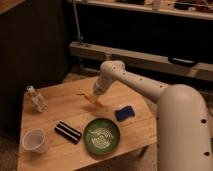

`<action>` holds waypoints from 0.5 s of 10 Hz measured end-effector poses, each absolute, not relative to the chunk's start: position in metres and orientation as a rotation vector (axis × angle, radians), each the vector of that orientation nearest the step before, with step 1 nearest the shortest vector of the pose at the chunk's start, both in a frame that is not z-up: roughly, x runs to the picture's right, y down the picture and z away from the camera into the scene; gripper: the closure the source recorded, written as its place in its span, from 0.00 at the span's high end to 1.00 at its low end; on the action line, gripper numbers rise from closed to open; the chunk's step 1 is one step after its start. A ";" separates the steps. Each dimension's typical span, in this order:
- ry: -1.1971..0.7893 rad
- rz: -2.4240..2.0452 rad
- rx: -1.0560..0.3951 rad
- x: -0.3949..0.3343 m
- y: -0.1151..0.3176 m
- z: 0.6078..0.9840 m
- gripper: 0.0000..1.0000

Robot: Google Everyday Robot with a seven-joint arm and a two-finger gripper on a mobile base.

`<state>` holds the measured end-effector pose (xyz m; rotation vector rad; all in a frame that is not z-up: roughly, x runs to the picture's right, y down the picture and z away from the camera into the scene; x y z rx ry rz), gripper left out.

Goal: Place the pepper in the ceramic cup

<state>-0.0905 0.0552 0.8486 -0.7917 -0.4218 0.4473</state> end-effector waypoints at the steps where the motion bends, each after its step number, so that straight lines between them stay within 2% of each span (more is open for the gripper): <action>1: -0.488 0.446 -0.817 -0.102 0.058 0.830 0.00; 5: -0.766 0.410 -0.898 -0.154 0.055 0.746 0.00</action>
